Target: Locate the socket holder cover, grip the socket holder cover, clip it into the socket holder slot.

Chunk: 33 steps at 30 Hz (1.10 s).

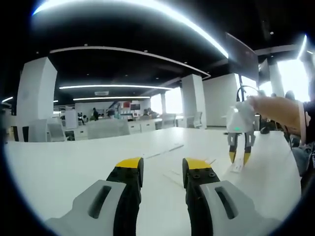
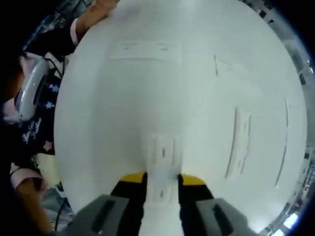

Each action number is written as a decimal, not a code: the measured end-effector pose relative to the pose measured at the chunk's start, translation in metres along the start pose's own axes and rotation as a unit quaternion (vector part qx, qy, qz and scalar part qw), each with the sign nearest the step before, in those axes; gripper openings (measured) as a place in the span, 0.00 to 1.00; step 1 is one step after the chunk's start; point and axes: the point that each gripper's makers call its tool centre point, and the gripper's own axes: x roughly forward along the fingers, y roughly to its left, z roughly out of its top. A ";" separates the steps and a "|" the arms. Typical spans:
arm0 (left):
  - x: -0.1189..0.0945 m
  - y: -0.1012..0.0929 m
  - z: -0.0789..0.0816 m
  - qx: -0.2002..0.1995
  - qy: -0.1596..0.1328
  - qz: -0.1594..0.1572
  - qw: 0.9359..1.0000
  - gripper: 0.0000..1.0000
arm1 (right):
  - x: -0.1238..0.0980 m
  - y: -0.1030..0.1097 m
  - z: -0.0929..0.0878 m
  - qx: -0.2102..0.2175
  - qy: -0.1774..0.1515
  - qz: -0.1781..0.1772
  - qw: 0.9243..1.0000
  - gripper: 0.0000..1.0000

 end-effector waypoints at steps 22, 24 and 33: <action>0.000 -0.001 0.003 -0.007 -0.006 -0.008 1.000 0.33 | -0.028 -0.003 -0.008 0.002 0.000 -0.016 1.000 0.27; 0.000 -0.001 0.003 -0.006 -0.006 -0.008 1.000 0.33 | -0.034 -0.003 -0.012 0.005 0.000 -0.019 1.000 0.27; -0.001 -0.002 0.002 -0.010 -0.005 -0.010 1.000 0.33 | -0.046 -0.009 -0.031 0.024 0.003 -0.027 0.999 0.27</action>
